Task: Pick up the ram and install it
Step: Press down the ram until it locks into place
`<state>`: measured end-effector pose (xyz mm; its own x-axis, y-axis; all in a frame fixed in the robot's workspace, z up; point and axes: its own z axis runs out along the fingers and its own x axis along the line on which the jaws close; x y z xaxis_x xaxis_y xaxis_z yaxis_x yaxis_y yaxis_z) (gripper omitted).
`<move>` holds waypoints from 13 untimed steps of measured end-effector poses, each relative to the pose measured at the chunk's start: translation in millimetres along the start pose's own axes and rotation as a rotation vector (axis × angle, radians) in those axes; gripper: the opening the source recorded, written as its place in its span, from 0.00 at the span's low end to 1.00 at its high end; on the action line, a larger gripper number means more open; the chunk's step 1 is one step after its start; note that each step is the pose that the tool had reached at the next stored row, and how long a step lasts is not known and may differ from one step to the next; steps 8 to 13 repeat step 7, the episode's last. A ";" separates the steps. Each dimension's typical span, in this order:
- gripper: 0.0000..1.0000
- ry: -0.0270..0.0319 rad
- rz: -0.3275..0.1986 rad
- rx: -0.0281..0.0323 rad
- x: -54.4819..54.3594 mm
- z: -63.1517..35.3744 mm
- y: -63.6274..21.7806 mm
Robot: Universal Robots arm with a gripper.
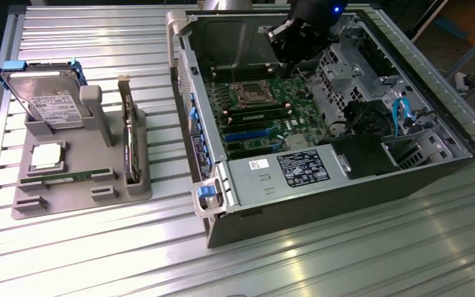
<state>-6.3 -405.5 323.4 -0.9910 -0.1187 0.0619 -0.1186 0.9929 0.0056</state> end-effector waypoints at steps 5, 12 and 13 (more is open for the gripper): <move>0.11 -0.0148 0.046 -0.0037 4.6 0.3 0.5; 0.11 -0.0148 0.046 -0.0037 4.6 0.3 0.5; 0.11 -0.0148 0.046 -0.0037 4.6 0.3 0.5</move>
